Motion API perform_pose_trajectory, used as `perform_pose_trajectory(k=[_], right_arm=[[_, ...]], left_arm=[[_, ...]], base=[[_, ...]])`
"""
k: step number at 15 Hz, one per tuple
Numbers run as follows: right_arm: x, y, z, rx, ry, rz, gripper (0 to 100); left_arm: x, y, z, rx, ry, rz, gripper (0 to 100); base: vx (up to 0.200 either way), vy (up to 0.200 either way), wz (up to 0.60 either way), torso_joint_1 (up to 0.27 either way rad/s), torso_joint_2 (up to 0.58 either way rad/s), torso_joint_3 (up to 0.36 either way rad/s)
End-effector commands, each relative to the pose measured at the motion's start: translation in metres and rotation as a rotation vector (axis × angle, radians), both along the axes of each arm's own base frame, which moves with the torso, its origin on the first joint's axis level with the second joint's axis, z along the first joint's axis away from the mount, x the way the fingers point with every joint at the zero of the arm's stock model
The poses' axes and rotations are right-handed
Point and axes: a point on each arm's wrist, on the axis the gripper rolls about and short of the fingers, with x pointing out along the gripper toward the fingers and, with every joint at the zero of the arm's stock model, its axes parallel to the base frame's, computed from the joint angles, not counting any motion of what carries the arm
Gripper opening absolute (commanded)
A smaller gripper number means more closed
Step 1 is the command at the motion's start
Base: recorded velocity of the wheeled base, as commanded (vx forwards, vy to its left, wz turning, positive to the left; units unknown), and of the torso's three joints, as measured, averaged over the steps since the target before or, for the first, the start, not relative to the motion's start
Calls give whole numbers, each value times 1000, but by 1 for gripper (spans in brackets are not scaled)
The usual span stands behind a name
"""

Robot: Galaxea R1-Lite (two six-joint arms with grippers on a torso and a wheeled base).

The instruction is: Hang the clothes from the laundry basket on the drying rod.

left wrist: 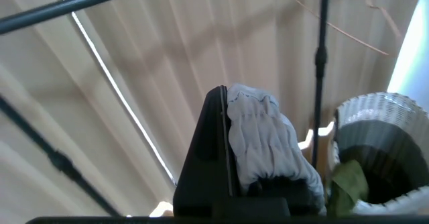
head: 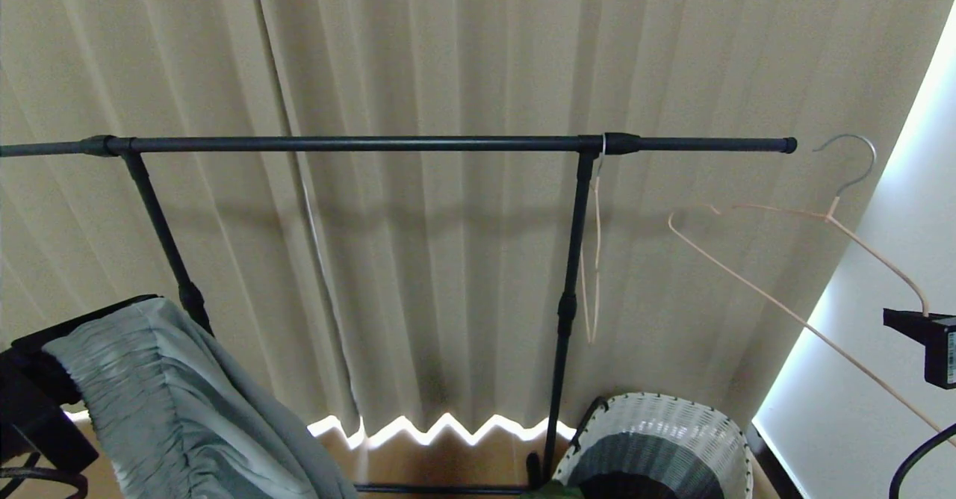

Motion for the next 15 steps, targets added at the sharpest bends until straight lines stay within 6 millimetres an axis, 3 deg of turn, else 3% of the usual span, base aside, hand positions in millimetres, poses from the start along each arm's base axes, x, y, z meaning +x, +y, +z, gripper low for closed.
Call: perform_pose_trajectory(k=[1,5,15], right_arm=[[-3,0,2,-3,-10,-1,0],[-5,1,-1,-2,-4,-2,0],[-14,3,7,2,-60,4,0]], left_arm=[[-1,0,1,-3,-7,0,0],[-5,1,0,-4,-14,-1,0],[-5,1,-1,-3,-10,-3,0]], base=[[-200,0,0,12,-2,2],[-200,0,0,5,1,2],[0,0,0,0,0,0]])
